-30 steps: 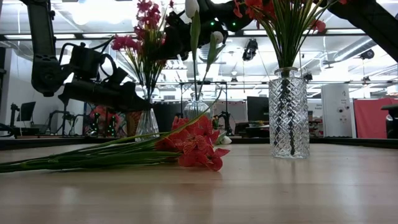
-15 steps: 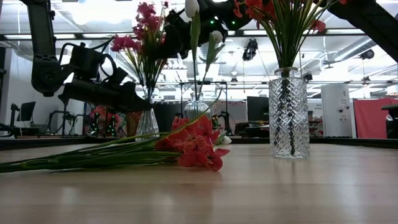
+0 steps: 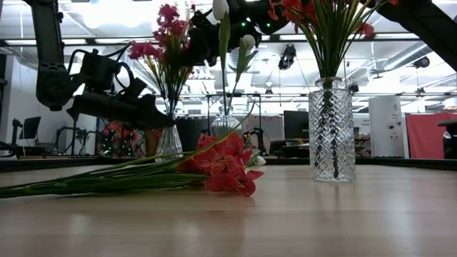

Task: Sort flowers into vase by color
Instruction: Put the top center red sprig flower into the top left transparent glass vase

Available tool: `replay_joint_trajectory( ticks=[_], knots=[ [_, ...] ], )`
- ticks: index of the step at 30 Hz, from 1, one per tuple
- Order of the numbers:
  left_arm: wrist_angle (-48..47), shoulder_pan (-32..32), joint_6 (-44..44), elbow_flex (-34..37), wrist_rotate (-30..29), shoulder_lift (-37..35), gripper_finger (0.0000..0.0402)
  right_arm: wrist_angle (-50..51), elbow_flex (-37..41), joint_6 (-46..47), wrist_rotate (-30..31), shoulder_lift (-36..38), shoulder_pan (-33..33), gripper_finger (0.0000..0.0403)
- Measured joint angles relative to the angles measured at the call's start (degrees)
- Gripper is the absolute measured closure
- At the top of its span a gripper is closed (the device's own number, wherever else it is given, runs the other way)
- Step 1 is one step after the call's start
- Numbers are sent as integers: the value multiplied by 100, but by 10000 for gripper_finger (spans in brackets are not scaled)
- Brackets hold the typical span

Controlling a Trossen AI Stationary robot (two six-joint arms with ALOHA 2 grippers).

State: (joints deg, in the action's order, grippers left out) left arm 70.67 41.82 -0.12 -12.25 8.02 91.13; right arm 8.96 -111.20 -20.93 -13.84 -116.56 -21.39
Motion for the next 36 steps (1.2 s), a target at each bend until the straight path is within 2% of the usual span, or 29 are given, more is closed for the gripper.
replay_joint_trajectory(
  ticks=[6, 15, 20, 31, 36],
  knots=[
    [-2, 0, 0, 0, -1, 2, 228, 63, 0, -55, 54, 23, 0, 354],
    [-7, 0, 0, 0, -3, 0, 228, 149, 0, 87, 101, 54, 0, 260],
    [-7, 2, 0, 0, -3, 0, 228, 295, 0, 103, 191, 142, 2, 227],
    [-7, 2, 0, 0, -3, 0, 228, 573, -7, 199, 511, 357, 13, 222],
    [-7, 2, 0, 0, -3, 0, 228, 305, -7, 242, 527, 230, 26, 220]
  ],
)
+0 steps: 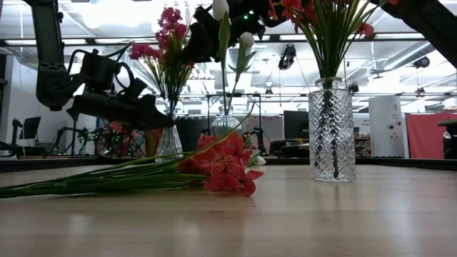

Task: Sort flowers into vase by color
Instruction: Put the top center red sprig flower into the top left transparent glass vase

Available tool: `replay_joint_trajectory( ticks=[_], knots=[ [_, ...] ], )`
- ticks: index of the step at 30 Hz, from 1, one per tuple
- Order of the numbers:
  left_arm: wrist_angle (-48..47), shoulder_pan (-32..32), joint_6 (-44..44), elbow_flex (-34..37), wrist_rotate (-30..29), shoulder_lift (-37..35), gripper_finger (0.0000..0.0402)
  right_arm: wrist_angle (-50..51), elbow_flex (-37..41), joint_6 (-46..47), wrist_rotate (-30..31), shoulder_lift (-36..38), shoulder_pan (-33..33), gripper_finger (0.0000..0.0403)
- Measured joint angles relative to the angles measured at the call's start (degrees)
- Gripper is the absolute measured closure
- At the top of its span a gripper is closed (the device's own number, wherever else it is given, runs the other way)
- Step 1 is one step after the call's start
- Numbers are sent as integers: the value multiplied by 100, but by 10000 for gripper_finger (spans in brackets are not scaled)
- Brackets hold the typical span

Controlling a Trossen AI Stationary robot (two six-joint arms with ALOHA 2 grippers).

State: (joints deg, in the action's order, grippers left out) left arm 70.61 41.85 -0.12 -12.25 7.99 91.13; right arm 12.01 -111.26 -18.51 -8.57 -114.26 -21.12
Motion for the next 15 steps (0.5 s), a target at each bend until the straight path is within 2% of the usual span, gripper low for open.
replay_joint_trajectory(
  ticks=[15],
  knots=[
    [0, 0, 0, 0, 2, 0, 228, -539, 15, 99, 12, -125, 55, 220]
  ],
)
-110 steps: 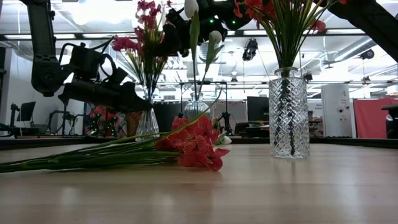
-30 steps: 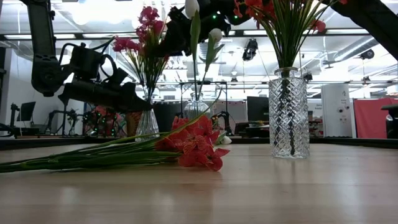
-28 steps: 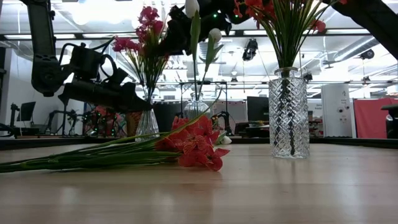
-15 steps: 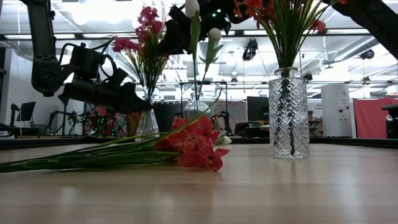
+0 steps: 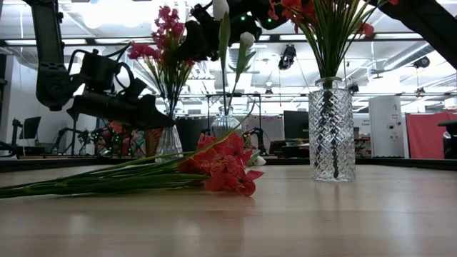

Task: Sort flowers into vase by color
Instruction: Put the top center red sprig flower into the top left transparent glass vase

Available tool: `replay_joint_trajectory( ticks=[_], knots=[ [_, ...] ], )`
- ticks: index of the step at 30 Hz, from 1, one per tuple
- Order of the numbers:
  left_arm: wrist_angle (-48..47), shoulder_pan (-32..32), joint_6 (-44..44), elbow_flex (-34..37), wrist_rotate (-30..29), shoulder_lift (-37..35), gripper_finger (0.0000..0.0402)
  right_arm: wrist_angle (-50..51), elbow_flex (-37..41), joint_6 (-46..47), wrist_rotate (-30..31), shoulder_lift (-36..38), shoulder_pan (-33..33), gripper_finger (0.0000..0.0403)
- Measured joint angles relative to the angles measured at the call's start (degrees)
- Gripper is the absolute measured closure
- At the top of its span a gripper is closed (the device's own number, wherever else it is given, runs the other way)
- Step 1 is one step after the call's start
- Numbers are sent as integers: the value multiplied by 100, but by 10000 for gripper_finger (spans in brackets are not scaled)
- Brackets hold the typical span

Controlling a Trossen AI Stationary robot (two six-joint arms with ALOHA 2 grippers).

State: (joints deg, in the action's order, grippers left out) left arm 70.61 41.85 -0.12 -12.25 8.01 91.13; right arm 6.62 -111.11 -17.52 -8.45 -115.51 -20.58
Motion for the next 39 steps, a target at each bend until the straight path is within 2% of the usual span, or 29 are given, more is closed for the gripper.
replay_joint_trajectory(
  ticks=[8, 19, 28, 39],
  knots=[
    [0, 0, 0, 0, 0, 0, 228, -150, 4, 41, 107, -199, 6, 219],
    [0, 0, -20, 0, 2, 0, 228, -267, -290, -2, 101, -553, 4, 240],
    [0, 0, -20, 0, 4, 0, 228, -116, -503, -2, 105, -581, 4, 280],
    [-2, 0, -20, 0, 7, 0, 228, -93, -514, -2, 101, -579, -20, 350]
  ],
)
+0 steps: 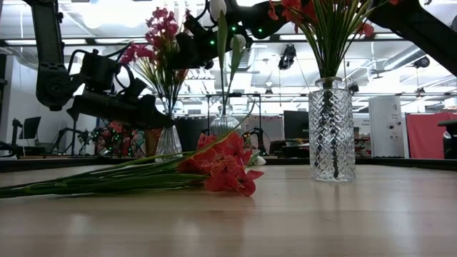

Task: Sort flowers into vase by color
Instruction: Put the top center red sprig flower into the top left transparent glass vase

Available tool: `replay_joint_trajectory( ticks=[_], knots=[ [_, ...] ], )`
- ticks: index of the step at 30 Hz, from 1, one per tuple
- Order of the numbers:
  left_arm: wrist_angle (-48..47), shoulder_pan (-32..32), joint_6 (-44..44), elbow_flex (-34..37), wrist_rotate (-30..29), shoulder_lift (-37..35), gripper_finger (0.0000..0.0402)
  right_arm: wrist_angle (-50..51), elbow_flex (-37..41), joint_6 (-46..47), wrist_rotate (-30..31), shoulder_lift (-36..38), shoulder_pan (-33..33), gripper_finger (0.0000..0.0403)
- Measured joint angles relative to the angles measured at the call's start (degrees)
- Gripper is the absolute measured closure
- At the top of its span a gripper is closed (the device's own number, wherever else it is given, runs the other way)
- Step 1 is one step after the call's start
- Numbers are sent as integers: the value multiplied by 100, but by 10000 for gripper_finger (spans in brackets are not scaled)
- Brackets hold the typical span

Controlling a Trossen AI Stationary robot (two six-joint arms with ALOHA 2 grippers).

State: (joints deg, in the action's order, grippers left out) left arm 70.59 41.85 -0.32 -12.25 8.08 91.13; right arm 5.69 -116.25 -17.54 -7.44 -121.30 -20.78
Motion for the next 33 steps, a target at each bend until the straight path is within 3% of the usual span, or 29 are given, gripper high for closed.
replay_joint_trajectory(
  ticks=[7, 33],
  knots=[
    [0, 0, 0, 0, 1, 0, 228, 28, -11, 1, -4, 0, 0, 373],
    [0, 0, 0, 0, 2, 0, 228, 390, 30, 58, -56, 11, -37, 374]
  ],
)
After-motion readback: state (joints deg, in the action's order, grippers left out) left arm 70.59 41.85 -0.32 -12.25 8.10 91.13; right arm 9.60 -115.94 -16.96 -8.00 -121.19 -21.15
